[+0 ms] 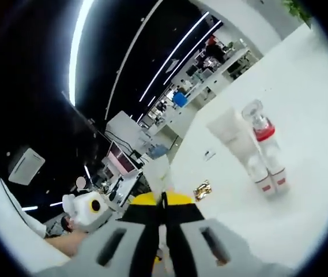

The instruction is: Arrange the skincare products in the storage area until every visible bottle or jar stands upright without overlapping.

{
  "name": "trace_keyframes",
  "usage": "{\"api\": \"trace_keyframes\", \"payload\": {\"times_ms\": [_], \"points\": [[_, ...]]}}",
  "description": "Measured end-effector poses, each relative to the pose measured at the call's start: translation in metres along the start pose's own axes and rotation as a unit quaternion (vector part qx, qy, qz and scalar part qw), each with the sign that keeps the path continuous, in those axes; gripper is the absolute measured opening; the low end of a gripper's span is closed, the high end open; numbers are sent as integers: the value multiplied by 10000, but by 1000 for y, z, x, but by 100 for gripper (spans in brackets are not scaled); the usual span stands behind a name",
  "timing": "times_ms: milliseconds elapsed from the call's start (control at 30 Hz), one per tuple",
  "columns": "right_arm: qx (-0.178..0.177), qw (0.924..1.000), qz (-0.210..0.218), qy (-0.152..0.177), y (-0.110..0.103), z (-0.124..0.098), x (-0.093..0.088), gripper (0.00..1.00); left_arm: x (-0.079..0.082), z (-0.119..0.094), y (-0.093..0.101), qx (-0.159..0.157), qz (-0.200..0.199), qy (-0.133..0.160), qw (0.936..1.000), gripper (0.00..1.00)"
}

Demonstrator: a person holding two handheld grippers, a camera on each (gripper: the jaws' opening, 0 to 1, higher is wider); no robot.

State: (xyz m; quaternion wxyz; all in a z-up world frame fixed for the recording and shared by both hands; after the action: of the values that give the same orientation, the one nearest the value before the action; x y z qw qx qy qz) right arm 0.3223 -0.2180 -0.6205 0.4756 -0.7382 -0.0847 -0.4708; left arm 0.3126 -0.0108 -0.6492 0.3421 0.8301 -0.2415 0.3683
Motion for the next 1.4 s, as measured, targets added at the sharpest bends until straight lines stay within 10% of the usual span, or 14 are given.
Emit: {"api": "trace_keyframes", "payload": {"times_ms": [200,400,733,867,1133,1400], "points": [[694,9975,95,-34,-15,2,-1,1,7,-6,-10,-985,-348,-250,9942,69],[1062,9942,72,-133,-24,2,-1,1,9,-16,-2,-1634,-144,-500,9852,47],[1073,9937,285,156,-18,-9,4,1,15,-34,6,-2205,-706,138,9727,14],[1070,9932,432,169,-15,-12,5,1,23,-43,21,-2816,-991,583,9526,1],[1438,9857,582,664,-23,-8,15,6,23,-45,26,-2973,-1604,1042,9354,0],[1706,9805,875,433,-38,-4,-11,24,33,-49,23,-2964,-1893,1535,9234,0]]}}
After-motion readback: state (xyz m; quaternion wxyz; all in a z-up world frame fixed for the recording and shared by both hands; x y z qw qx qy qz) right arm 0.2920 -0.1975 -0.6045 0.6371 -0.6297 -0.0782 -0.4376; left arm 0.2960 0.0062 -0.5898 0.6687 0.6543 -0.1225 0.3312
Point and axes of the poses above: the point that each gripper's makers call its tool centre point, and the gripper's own axes: z roughly forward along the fingers, y roughly to its right, x roughly out of its top, the point moved 10 cm from there along -z, roughly backward along the fingers, and after that the axes turned 8 degrees about -z, right-handed, at the moved point
